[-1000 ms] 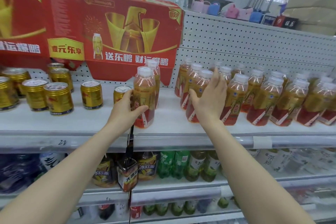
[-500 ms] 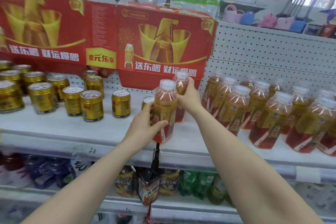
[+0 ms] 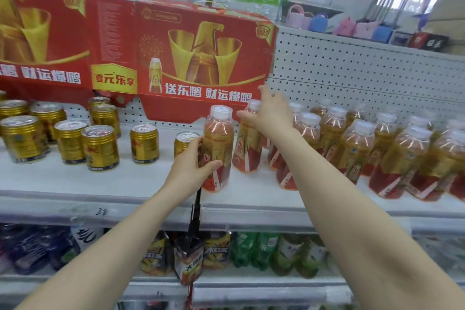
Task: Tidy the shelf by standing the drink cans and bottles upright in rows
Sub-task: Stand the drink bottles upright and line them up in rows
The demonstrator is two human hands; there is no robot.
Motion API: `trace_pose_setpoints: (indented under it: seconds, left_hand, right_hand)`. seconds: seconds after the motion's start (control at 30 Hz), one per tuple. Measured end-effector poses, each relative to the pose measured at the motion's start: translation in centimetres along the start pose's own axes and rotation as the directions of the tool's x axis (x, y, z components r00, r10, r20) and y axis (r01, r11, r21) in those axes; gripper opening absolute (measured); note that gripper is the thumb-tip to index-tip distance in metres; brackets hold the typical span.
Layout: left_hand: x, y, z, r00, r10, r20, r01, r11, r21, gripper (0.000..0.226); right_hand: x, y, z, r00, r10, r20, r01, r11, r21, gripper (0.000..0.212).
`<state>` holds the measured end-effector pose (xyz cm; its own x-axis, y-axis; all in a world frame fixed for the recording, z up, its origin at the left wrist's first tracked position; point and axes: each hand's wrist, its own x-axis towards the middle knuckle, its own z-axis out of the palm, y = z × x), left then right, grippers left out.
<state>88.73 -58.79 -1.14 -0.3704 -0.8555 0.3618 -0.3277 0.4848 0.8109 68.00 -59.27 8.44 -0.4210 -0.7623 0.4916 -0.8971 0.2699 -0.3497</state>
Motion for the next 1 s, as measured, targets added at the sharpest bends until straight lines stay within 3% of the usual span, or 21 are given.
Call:
trace_pose_setpoints:
  seconds: [0.1,0.23,0.37,0.63,0.77,0.83,0.9,1.0]
  left_hand:
    - [0.0,0.3,0.2,1.0,-0.003,0.005,0.003,1.0,-0.001,0.061]
    - [0.0,0.3,0.2,1.0,-0.004,0.017,0.005,0.999,-0.031,0.061]
    - [0.0,0.0,0.1,1.0,-0.006,0.029,0.007,0.999,-0.043,0.064]
    - [0.1,-0.2,0.2,1.0,-0.005,0.029,0.007,0.999,-0.05,0.065]
    - [0.1,-0.2,0.3,1.0,0.005,0.025,-0.004,0.999,-0.045,0.064]
    - [0.0,-0.4,0.4,1.0,0.007,0.023,-0.005,0.998,-0.063,0.059]
    - [-0.1,-0.3,0.6,0.999,0.011,0.038,-0.008,0.996,-0.092,0.053]
    - [-0.3,0.2,1.6,0.997,0.024,0.078,-0.014,0.992,-0.124,0.053]
  right_hand:
    - [0.9,0.2,-0.3,0.991,-0.087,0.102,0.092,0.995,-0.043,0.061]
    - [1.4,0.6,-1.6,0.953,-0.158,0.258,0.125,0.982,0.139,0.056]
    - [1.2,0.1,-0.7,0.955,-0.189,0.228,0.188,0.982,0.025,0.063]
    - [1.5,1.2,0.5,0.954,-0.215,0.21,0.191,0.973,0.128,0.061]
    - [0.7,1.1,0.0,0.949,-0.212,0.234,0.198,0.977,0.084,0.064]
    - [-0.3,1.0,-0.9,0.957,-0.241,0.161,0.239,0.971,0.034,0.059]
    - [-1.7,1.5,-2.2,0.956,-0.286,-0.07,0.287,0.958,0.008,0.048]
    - [-4.4,3.8,-4.0,0.886,-0.237,-0.398,0.261,0.965,0.006,0.038]
